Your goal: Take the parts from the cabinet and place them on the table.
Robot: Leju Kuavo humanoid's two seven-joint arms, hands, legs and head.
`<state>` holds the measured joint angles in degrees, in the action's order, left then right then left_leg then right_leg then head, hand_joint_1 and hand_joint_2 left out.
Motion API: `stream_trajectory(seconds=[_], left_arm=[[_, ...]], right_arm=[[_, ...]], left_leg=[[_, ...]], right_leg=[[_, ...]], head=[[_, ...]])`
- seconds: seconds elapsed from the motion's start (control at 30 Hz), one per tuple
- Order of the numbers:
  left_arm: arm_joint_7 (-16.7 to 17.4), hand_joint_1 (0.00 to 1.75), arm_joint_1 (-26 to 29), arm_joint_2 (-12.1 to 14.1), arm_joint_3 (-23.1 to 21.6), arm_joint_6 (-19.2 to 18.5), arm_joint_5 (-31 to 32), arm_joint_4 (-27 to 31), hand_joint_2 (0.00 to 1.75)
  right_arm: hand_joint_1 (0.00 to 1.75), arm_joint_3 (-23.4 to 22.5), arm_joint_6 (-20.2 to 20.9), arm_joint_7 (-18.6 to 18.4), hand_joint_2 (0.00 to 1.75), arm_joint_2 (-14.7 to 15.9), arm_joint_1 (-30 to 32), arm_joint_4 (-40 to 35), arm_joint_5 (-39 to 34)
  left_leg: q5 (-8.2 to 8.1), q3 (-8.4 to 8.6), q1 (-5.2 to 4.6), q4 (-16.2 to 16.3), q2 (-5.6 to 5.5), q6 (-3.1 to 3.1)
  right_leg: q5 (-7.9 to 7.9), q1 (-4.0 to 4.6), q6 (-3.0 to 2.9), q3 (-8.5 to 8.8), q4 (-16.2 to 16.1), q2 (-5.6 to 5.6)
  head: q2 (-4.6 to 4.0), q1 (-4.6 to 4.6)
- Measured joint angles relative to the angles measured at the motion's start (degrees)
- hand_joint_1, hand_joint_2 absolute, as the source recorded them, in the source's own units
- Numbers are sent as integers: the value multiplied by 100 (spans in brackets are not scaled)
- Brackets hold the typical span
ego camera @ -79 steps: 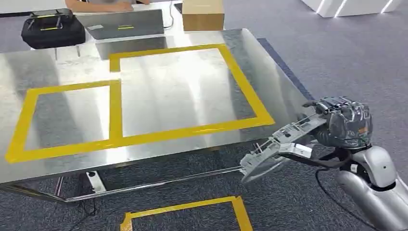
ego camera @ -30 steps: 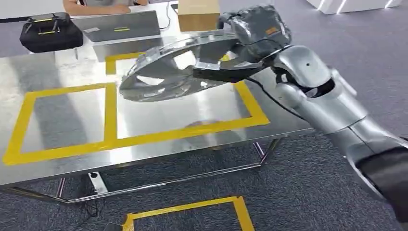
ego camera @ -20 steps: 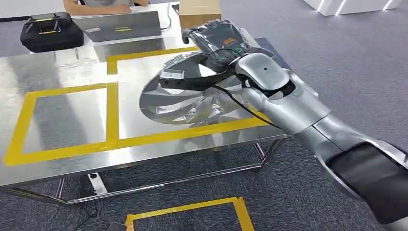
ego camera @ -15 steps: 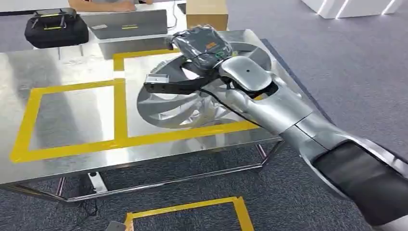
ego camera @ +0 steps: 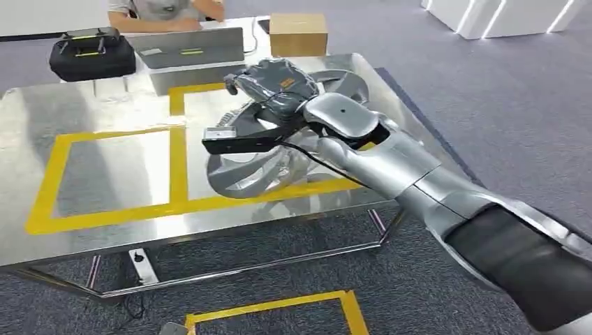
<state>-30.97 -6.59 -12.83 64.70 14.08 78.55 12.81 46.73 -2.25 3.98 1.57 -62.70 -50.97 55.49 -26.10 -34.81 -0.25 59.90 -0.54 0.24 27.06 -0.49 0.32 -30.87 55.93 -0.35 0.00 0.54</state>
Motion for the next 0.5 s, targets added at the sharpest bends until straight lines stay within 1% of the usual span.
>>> stream_trajectory(seconds=[0.03, 0.07, 0.1, 0.13, 0.17, 0.2, 0.23, 0.27, 0.3, 0.33, 0.37, 0.4, 0.43, 0.47, 0.5], left_arm=[[2, 0, -1, 0, 0, 0, 0, 0, 175], [0, 0, 2, 0, -4, -2, 0, 0, 175], [0, 0, 11, 11, -7, -9, 0, 0, 175], [2, 0, 25, 24, -9, -22, 2, 0, 175], [7, 0, 44, 31, -11, -17, 2, 0, 175], [18, 0, 56, 37, -11, -9, -4, 0, 175], [20, 0, 58, 39, -11, 0, -15, 0, 175], [17, 0, 54, 48, -11, 2, -42, 0, 175], [17, 0, 42, 55, -11, 11, -61, 0, 175], [20, 0, 18, 48, -11, 15, -66, 0, 175], [24, 0, 2, 31, -15, 22, -68, -2, 175], [26, 0, -12, 35, -13, 28, -83, -2, 0], [26, 0, -18, 39, -15, 33, -79, -2, 0], [26, 0, -13, 37, -15, 35, -79, -2, 0], [26, 0, -7, 35, -15, 42, -79, -2, 0]], right_arm=[[0, 7, 0, 0, 0, -2, -5, 4, -2], [0, 42, 7, 2, 0, 0, -8, 6, -9], [0, 52, 7, 2, 0, 4, -2, 13, -26], [0, 59, 9, 2, 0, 22, 0, 17, -33], [0, 74, 9, 2, 0, 46, 3, 20, -48], [0, 76, 9, 0, 0, 74, 3, 17, -57], [0, 74, 7, -6, 0, 90, -2, 17, -72], [0, 74, 2, -18, 0, 105, -9, 15, -90], [0, 68, 0, -26, 0, 127, -46, 9, -103], [0, 63, -2, -46, 0, 129, -93, -13, -105], [0, 57, -2, -50, 0, 135, -117, -39, -107], [0, 59, 0, -52, 0, 155, -87, -39, -107], [0, 59, -2, -50, 0, 184, -49, -39, -103], [0, 59, -2, -52, 0, 201, -35, -39, -103], [0, 57, -9, -64, 0, 232, -23, -39, -111]], left_leg=[[-142, -62, 4, 152, 2, -18], [-446, -250, 34, 603, 4, -59], [-656, -405, 64, 1002, 5, -89], [-821, -536, 91, 1376, 5, -119], [-854, -564, 111, 1525, 7, -146], [-757, -470, 131, 1423, 8, -166], [-558, -264, 151, 1079, 10, -185], [-381, -52, 167, 694, 12, -199], [-152, 332, 205, 8, 21, -241], [-237, 379, 187, -127, 21, -260], [-215, 338, 168, -198, 9, -172], [-202, 319, 162, -177, 18, -111], [-199, 327, 158, -174, 21, -73], [-186, 332, 154, -175, 23, -28], [-104, 341, 170, -196, 32, 59]], right_leg=[[-36, -13, -23, 9, -5, -2], [-65, -30, -6, -25, -8, -2], [-76, -34, -3, -48, -8, 0], [-89, -40, 8, -70, -7, 1], [-101, -51, 26, -77, -5, 5], [-111, -68, 42, -83, -2, 9], [-122, -90, 67, -91, 7, 11], [-127, -113, 92, -101, 18, 14], [-127, -148, 151, -145, 62, 22], [-142, -144, 207, -187, 99, 39], [-106, -126, 265, -232, 116, 95], [-93, -114, 297, -254, 72, 98], [-91, -116, 325, -252, 27, 102], [-113, -125, 365, -230, -7, 100], [-131, -139, 400, -216, 5, 100]], head=[[0, -15], [0, -28], [0, -33], [0, -24], [0, -28], [0, -28], [0, -28], [0, -26], [0, -26], [0, -28], [0, -22], [0, -21], [0, -6], [0, -4], [0, -4]])
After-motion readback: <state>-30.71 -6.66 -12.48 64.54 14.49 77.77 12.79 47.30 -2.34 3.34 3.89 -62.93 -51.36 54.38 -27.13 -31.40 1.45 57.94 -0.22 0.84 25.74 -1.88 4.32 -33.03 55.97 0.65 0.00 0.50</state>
